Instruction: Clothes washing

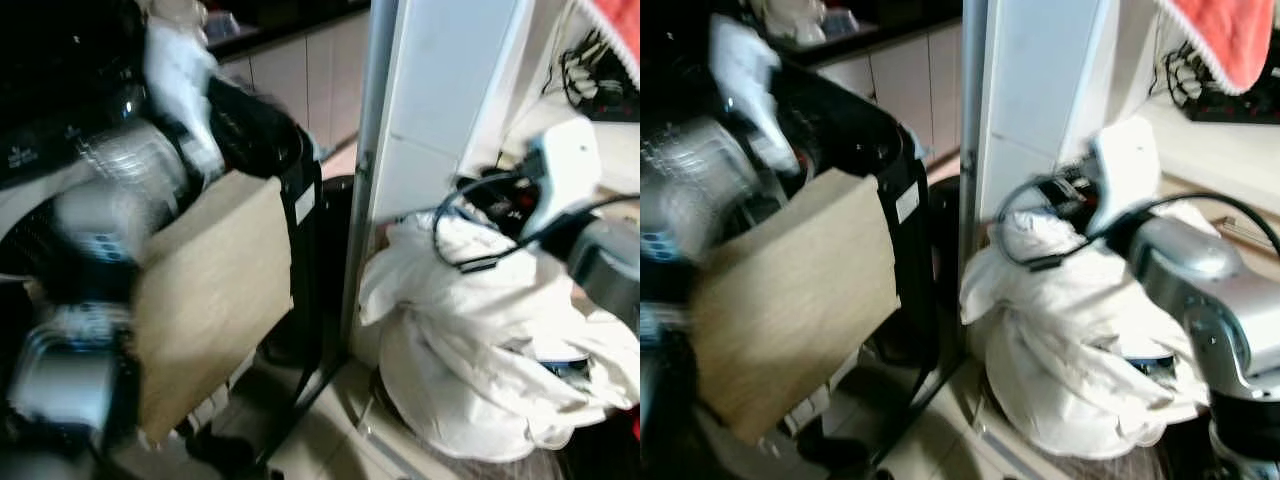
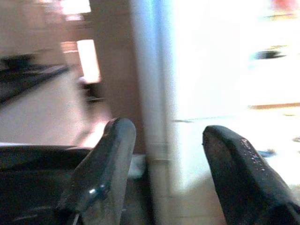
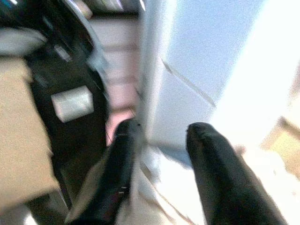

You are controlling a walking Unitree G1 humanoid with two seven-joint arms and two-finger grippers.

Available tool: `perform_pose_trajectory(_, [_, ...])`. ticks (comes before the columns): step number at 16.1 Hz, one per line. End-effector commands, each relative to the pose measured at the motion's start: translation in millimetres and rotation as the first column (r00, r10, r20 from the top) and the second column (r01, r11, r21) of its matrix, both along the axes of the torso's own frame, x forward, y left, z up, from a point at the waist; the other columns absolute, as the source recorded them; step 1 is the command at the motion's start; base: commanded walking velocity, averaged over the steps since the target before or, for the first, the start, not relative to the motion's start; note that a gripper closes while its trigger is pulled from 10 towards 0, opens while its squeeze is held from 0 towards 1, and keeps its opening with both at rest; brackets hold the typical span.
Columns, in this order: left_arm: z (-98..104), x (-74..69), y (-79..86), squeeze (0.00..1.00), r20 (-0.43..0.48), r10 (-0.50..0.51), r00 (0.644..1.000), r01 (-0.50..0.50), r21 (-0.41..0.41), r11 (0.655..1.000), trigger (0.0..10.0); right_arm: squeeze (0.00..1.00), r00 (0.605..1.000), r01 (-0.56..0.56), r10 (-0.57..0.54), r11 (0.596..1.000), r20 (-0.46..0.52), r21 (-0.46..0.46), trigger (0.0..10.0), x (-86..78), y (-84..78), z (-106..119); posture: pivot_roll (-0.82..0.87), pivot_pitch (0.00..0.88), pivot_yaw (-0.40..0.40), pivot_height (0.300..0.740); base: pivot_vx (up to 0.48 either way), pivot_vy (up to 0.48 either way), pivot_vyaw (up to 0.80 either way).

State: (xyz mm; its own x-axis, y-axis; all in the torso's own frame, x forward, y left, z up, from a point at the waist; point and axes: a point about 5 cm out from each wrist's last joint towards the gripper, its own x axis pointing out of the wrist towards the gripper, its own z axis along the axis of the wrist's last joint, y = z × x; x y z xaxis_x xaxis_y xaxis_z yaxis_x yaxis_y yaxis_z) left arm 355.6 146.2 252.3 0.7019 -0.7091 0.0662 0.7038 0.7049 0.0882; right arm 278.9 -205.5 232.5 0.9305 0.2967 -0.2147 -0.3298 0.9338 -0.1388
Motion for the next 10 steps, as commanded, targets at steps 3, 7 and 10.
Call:
perform_pose_trajectory(3, [-6,-38.0,-40.2,0.00,-0.014,-0.308,0.951,0.307,-0.032,0.951,10.0,1.00,0.997,-0.050,0.047,0.997,-0.068,-0.051,10.0,-16.0,-12.8,-4,-0.17,0.000,0.059,0.740,0.000,0.000,0.00])
perform_pose_trajectory(7, [-33,-65.6,-59.4,0.00,-0.126,-0.436,0.891,0.441,0.018,0.897,10.0,1.00,0.961,-0.228,0.190,0.955,-0.199,-0.189,10.0,-35.1,-20.2,-9,-0.20,0.000,0.063,0.740,0.000,0.000,0.00])
perform_pose_trajectory(10, [-46,-70.4,-62.5,0.00,-0.170,-0.409,0.897,0.424,0.064,0.904,10.0,1.00,0.923,-0.330,0.258,0.912,-0.284,-0.244,10.0,-42.7,-19.5,-14,-0.19,0.000,0.061,0.740,0.000,0.000,0.00])
